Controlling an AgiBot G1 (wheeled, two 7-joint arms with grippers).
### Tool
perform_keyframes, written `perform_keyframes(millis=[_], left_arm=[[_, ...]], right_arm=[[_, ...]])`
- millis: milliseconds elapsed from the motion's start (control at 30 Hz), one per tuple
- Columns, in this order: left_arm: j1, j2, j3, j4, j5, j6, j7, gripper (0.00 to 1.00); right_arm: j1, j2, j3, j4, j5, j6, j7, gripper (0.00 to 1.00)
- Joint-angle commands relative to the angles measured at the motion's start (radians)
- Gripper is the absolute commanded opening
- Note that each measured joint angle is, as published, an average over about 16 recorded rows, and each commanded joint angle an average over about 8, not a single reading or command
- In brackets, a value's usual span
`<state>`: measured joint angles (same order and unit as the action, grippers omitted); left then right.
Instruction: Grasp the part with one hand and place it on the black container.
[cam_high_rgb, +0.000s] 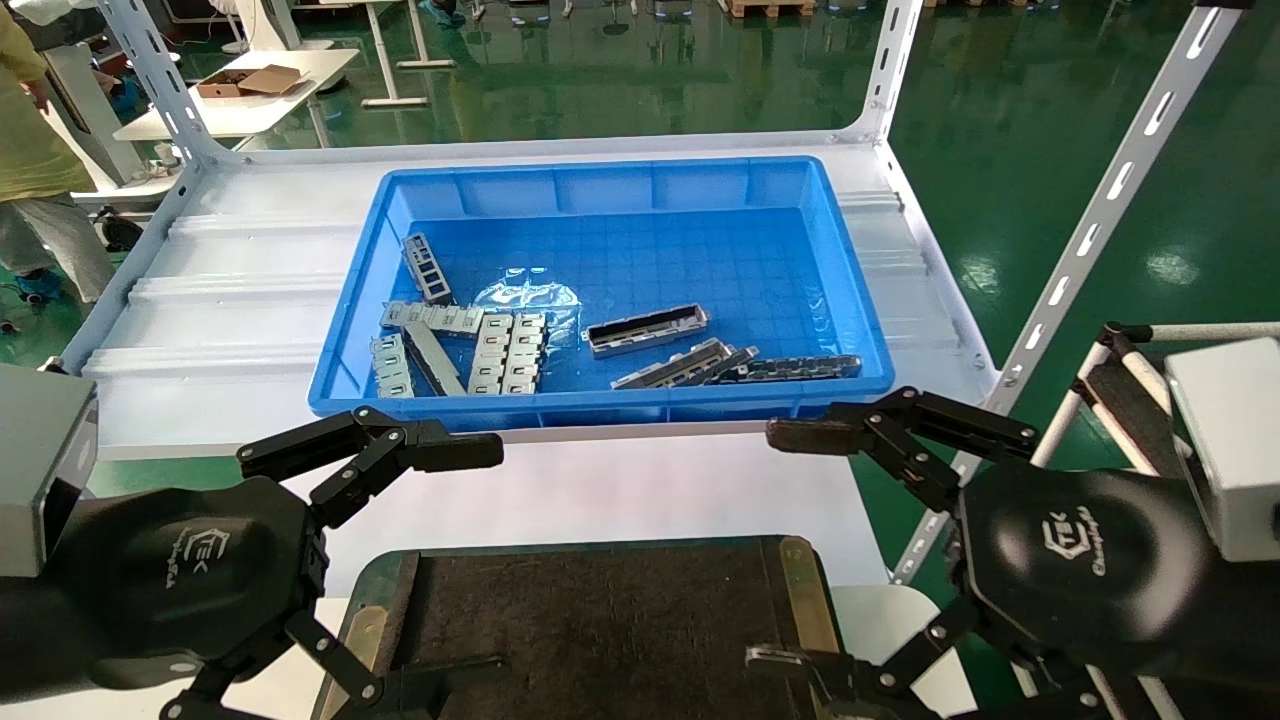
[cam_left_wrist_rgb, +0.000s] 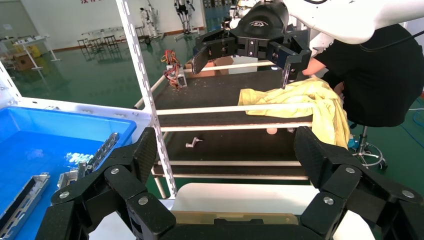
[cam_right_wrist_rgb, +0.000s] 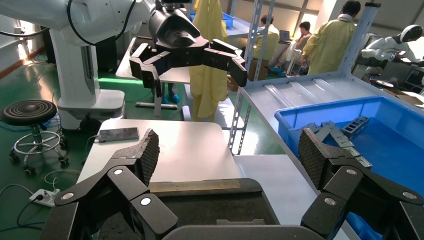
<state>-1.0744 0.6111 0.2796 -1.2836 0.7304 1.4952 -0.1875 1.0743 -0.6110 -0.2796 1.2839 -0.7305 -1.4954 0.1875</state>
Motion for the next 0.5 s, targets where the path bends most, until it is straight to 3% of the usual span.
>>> perform_keyframes(millis=[33, 500], left_arm=[[0.0, 0.0, 0.0, 0.0, 0.0, 0.0, 0.0, 1.0], [0.0, 0.0, 0.0, 0.0, 0.0, 0.0, 0.0, 1.0]], right_arm=[[0.0, 0.0, 0.0, 0.0, 0.0, 0.0, 0.0, 1.0], [0.0, 0.0, 0.0, 0.0, 0.0, 0.0, 0.0, 1.0]])
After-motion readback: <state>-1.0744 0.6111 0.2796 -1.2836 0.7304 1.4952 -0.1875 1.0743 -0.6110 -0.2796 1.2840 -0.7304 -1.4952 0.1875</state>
